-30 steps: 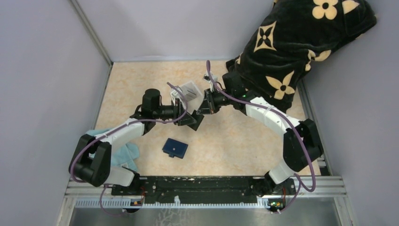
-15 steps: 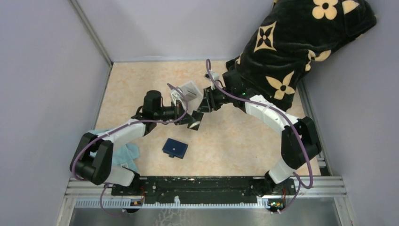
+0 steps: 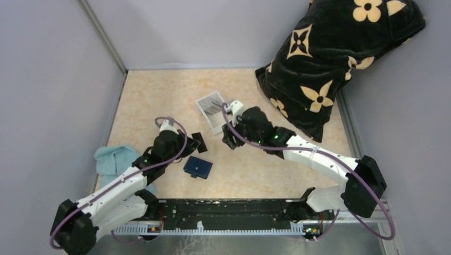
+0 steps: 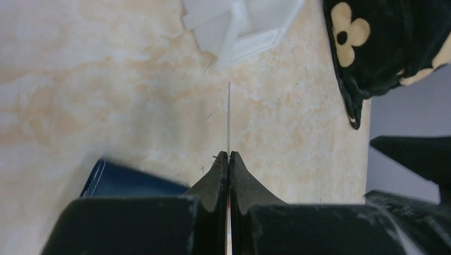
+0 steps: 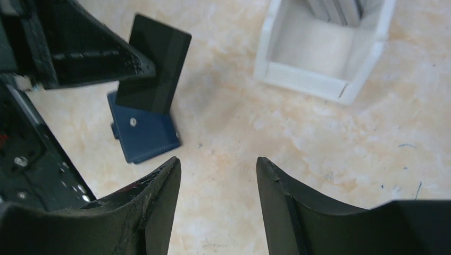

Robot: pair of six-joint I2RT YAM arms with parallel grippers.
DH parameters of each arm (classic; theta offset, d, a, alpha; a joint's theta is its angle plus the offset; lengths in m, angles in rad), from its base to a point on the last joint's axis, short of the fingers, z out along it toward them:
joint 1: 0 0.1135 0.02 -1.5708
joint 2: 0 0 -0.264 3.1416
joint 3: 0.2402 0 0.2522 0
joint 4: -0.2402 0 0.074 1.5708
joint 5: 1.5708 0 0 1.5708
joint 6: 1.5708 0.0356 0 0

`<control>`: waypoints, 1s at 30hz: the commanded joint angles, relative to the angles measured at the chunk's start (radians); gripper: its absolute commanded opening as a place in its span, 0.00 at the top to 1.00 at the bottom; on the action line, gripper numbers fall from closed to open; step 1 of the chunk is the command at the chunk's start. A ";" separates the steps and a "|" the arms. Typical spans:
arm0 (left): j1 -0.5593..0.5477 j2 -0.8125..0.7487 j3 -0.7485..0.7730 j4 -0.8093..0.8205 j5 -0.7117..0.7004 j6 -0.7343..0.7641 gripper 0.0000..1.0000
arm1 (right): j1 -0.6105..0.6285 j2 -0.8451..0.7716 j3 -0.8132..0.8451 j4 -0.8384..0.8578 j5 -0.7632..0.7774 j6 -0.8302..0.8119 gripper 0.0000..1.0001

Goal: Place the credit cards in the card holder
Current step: Open the card holder at the center of the board.

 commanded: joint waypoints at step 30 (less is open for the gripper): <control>-0.322 -0.366 -0.029 -1.171 -0.807 -1.256 1.00 | 0.577 0.427 -0.022 0.347 0.622 -0.177 0.24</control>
